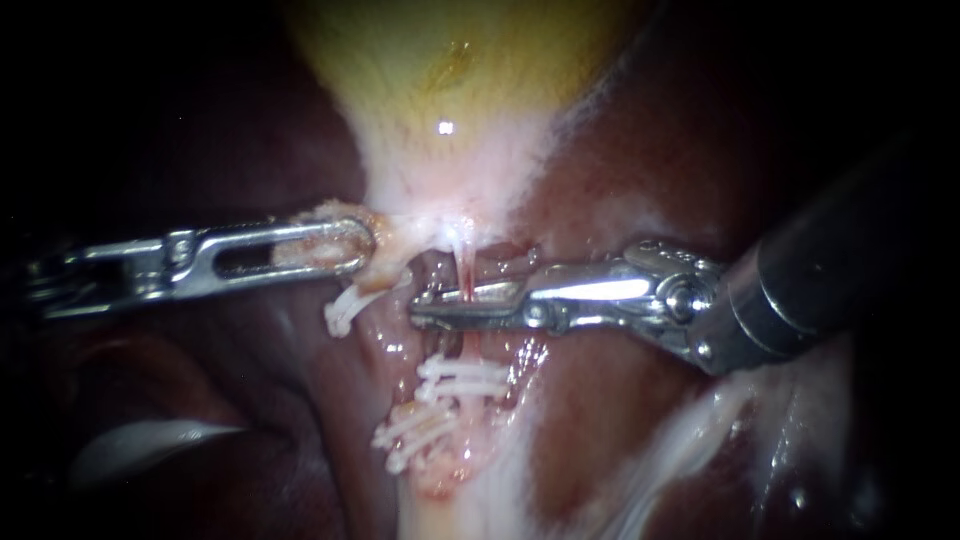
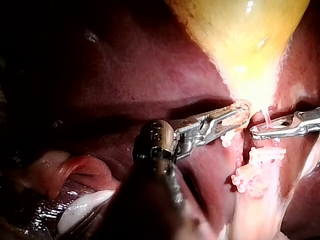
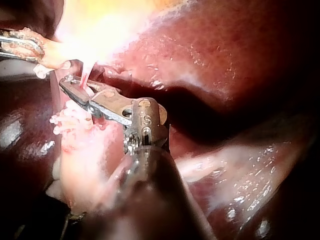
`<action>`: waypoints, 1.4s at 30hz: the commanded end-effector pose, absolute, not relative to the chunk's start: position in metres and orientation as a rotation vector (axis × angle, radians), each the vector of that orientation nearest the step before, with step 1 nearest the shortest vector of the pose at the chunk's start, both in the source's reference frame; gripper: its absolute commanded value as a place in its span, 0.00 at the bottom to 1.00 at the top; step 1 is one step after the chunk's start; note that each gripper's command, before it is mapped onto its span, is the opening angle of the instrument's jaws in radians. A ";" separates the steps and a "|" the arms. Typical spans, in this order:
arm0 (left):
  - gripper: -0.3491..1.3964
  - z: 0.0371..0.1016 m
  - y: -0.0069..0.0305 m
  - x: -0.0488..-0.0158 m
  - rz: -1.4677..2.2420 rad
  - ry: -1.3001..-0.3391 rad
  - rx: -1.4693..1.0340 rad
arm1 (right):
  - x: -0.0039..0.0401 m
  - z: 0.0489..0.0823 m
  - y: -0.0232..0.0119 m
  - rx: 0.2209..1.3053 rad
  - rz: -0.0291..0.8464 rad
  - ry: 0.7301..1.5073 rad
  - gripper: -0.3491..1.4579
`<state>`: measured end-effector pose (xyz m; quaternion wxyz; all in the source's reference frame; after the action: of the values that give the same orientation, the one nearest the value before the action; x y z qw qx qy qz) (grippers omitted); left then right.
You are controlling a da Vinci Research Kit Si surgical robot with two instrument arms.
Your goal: Going back third clip right tube
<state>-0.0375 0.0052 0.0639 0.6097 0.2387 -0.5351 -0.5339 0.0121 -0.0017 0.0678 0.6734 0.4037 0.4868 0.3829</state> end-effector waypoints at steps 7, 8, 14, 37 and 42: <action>0.00 0.0639 0.0052 -0.0375 -1.233 -1.236 0.551 | 0.0122 0.0678 -0.0018 0.912 0.860 1.099 0.00; 0.00 0.0639 0.0052 -0.0375 -1.233 -1.236 0.551 | 0.0122 0.0678 -0.0019 0.912 0.860 1.102 0.00; 0.00 0.0639 0.0051 -0.0375 -1.232 -1.236 0.551 | 0.0130 0.0681 -0.0023 0.888 0.822 1.156 0.42; 0.00 0.0639 0.0049 -0.0375 -1.234 -1.232 0.546 | 0.0110 0.0706 -0.0027 0.667 0.602 1.230 0.47; 0.00 0.0639 0.0049 -0.0375 -1.234 -1.232 0.546 | 0.0089 0.0704 -0.0028 0.605 0.475 1.200 0.47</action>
<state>-0.0375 0.0049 0.0639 0.6106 0.2366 -0.5342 -0.5346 0.0085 -0.0029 0.0704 0.7619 0.2733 0.5491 0.2080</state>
